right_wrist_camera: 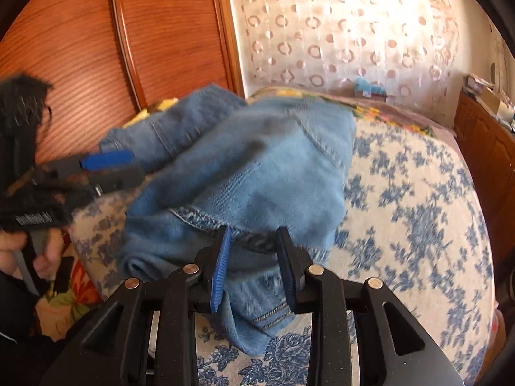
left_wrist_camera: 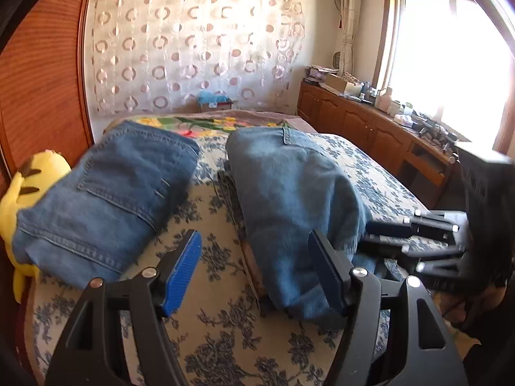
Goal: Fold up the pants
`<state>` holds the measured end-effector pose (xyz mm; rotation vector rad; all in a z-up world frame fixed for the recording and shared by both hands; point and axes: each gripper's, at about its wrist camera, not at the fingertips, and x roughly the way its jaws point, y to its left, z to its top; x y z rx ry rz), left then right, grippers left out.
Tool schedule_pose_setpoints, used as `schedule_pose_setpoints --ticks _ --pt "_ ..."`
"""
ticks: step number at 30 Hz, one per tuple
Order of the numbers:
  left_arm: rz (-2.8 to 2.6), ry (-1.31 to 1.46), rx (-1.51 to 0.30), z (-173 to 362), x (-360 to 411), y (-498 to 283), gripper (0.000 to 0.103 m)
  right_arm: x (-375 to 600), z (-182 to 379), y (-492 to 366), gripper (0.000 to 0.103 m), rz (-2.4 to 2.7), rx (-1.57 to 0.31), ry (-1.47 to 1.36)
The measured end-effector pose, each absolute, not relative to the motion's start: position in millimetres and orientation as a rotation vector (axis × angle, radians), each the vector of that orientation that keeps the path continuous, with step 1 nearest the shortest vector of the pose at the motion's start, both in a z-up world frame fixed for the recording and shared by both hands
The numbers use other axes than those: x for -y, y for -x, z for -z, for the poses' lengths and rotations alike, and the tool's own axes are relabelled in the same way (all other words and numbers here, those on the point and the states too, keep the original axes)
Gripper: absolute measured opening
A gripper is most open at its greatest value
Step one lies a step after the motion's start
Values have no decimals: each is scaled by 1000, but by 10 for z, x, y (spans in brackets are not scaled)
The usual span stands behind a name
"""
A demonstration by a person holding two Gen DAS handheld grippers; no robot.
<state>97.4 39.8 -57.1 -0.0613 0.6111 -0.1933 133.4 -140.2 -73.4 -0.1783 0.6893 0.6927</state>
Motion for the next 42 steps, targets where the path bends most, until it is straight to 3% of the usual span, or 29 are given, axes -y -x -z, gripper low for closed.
schedule_pose_setpoints --ticks 14,20,24,33,42 --pt "220 10 -611 433 -164 -1238 68 1506 888 -1281 30 -699 -694 127" --pt "229 -26 -628 437 -72 -1392 68 1642 721 -1317 36 -689 -675 118" --pt "234 -44 -637 432 -29 -1536 68 1751 605 -1441 49 -662 -658 124" --pt "231 -62 -664 418 -32 -1939 68 1822 445 -2000 63 -631 -656 151" --pt "197 -55 -722 578 -137 -2330 68 1633 426 -2721 66 -664 -675 188"
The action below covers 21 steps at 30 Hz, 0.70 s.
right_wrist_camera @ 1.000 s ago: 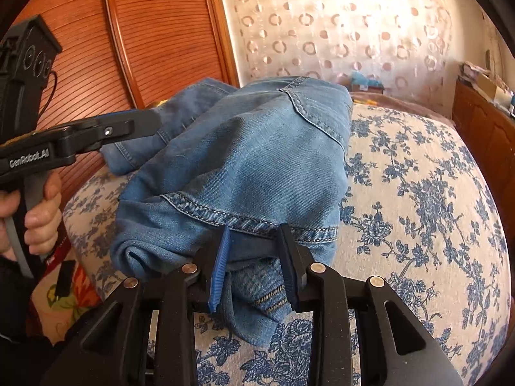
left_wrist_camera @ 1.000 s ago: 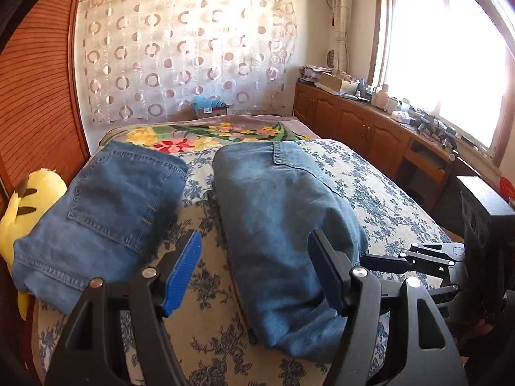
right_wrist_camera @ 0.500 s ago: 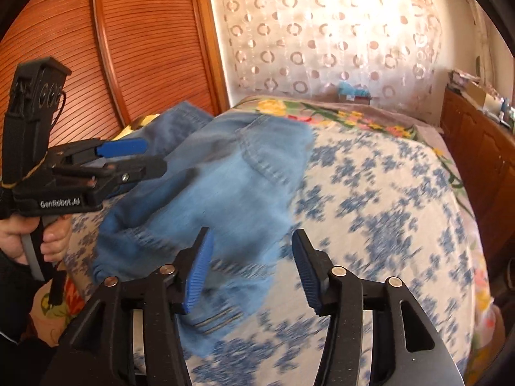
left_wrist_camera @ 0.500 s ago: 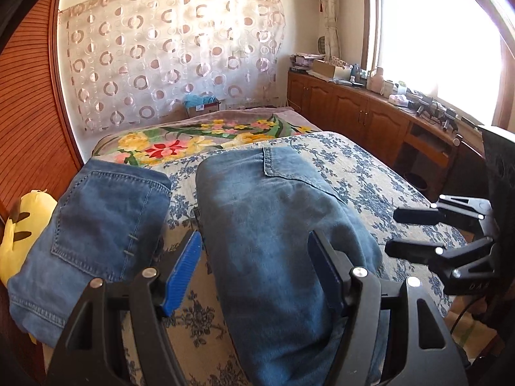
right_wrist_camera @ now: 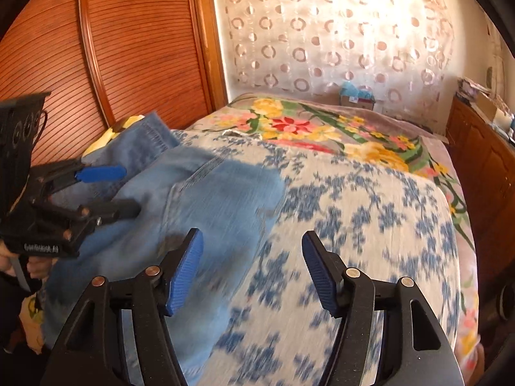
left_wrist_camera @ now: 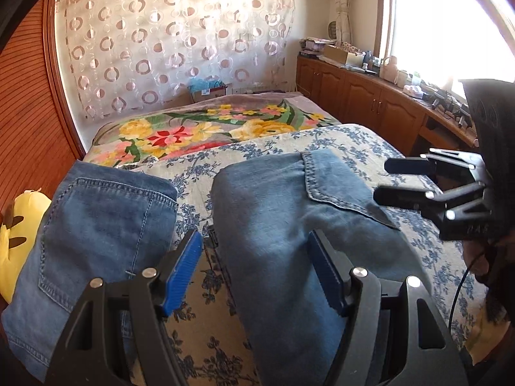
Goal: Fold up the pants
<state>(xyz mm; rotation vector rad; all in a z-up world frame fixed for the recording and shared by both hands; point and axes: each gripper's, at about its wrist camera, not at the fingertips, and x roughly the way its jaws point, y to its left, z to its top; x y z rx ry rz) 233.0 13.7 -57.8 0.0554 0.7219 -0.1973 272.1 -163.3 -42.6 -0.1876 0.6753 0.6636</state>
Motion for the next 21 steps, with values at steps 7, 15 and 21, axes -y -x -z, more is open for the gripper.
schedule_pose_setpoints --ticks 7,15,21 --pt "182 -73 -761 780 -206 -2502 70 1507 518 -3147 66 -708 -732 169" --pt "233 -49 -758 858 -306 -2582 72 1380 779 -3349 66 -751 -822 143" --pt "233 -44 -744 827 -321 -2609 72 1414 855 -3400 67 -773 -877 84"
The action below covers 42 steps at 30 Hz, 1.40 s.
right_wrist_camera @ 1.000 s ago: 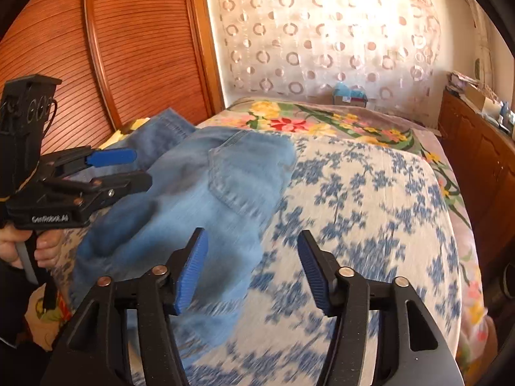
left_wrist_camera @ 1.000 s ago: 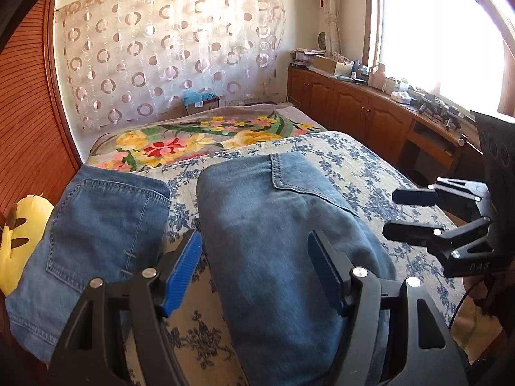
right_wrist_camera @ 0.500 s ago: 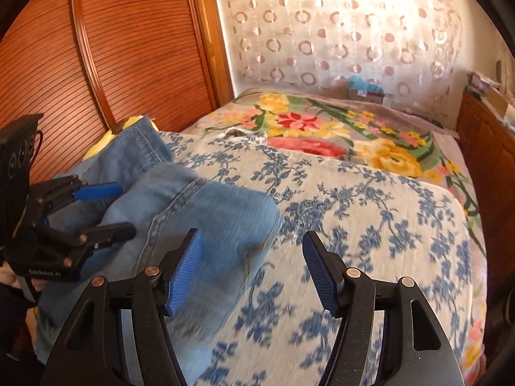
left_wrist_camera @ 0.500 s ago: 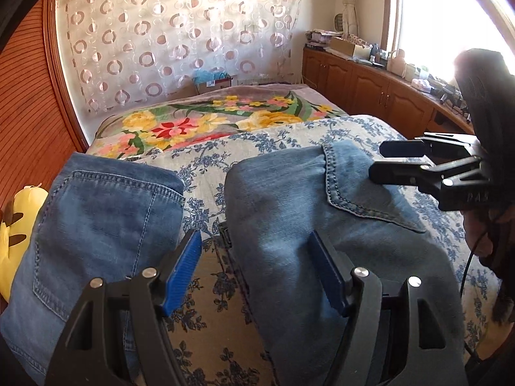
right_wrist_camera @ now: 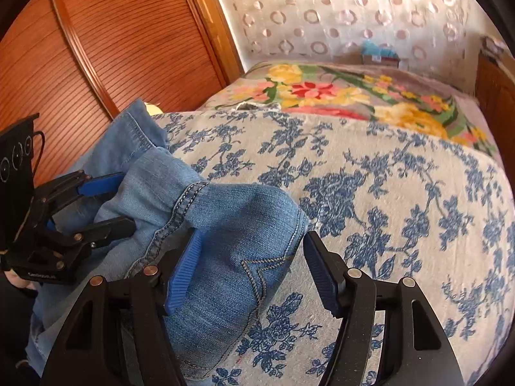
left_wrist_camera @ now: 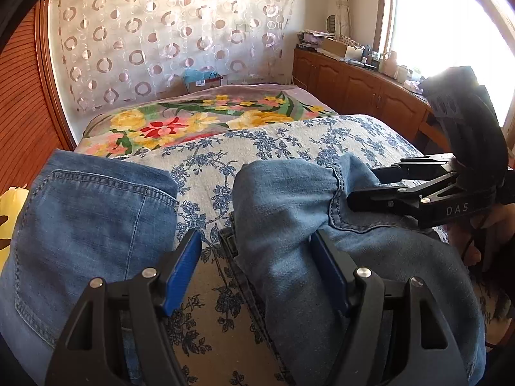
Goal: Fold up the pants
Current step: 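Grasp the folded jeans leg end with the right tool, then lift the folded jeans off the bed with both tools gripping it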
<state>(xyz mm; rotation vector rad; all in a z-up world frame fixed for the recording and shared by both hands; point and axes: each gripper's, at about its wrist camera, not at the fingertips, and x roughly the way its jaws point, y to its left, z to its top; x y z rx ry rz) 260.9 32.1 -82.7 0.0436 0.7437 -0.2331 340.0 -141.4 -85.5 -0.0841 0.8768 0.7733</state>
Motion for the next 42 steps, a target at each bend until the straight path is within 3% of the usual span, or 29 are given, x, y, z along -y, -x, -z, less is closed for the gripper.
schedule_pose_setpoints --ticks 11,13,15,17,20,28,38,42 --pt "212 -52 -747 874 -306 -2610 72 1356 897 -3386 64 -797 -908 72" --pt "207 -53 -749 870 -305 -2608 71 1383 911 -3424 56 -824 -934 35" --pt "198 -59 -747 838 -290 -2581 71 1412 891 -3411 36 -842 -930 16" --pt "193 -58 -738 791 -272 -2514 71 1436 841 -3355 23 -839 -905 26" --pt "194 -51 -718 677 -268 -2385 71 1509 702 -3242 17 -814 -860 7" --pt "251 -35 -677 437 -139 -1955 71 1942 379 -2749 15 -649 -755 4" --pt "316 -2 -722 592 7 -1557 71 2425 441 -2259 16 -523 -754 11" --pt "333 31 -765 757 31 -1493 71 2466 554 -2250 22 -495 -768 -3"
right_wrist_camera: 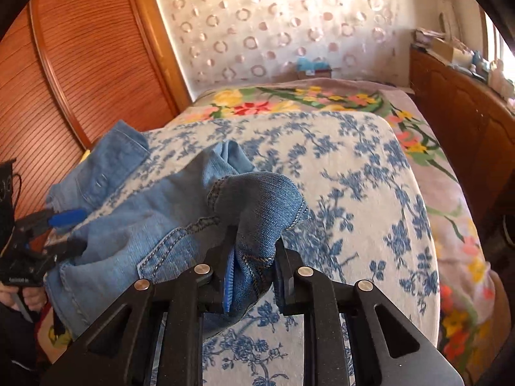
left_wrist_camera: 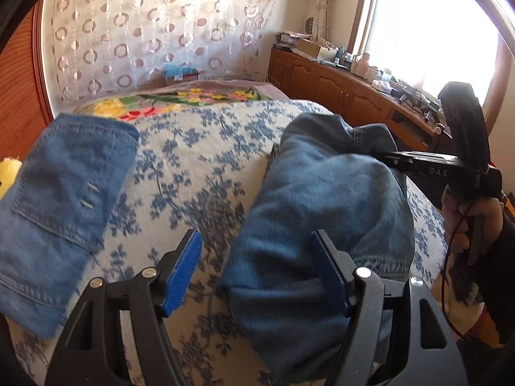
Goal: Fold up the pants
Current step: 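Lift the folded jeans off the bed with both tools gripping it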
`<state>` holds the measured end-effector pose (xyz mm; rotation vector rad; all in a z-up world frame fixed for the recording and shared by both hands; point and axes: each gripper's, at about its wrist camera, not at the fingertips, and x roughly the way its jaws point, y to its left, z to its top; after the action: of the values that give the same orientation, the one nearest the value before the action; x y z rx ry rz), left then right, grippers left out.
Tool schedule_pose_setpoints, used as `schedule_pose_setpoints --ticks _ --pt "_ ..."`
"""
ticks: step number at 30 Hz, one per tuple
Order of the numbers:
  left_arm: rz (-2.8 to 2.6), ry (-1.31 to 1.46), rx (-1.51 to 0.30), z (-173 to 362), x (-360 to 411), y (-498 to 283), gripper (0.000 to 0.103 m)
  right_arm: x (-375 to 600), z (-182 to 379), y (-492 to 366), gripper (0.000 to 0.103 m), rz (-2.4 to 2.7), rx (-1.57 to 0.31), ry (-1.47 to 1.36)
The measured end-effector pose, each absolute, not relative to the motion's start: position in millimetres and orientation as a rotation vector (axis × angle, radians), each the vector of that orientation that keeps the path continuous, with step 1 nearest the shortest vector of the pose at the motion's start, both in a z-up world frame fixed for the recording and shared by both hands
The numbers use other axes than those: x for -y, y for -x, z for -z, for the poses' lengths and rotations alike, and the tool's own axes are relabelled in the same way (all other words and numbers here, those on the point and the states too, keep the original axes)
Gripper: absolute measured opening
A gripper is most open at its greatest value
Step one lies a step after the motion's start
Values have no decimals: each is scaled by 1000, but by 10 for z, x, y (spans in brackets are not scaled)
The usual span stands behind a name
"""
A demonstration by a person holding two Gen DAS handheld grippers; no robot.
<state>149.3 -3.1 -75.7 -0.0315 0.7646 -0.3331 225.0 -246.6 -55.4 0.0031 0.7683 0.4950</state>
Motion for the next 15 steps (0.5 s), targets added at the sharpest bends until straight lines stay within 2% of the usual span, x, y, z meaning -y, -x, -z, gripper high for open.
schedule_pose_setpoints --ticks 2,6,15 --pt "335 55 -777 822 32 -1478 71 2485 599 -2278 25 -486 -778 -29" --pt "333 65 -790 906 61 -1463 71 2507 665 -2319 41 -486 -795 -67" --pt "401 161 -852 1063 49 -1551 73 2453 844 -2474 64 -499 -855 -120"
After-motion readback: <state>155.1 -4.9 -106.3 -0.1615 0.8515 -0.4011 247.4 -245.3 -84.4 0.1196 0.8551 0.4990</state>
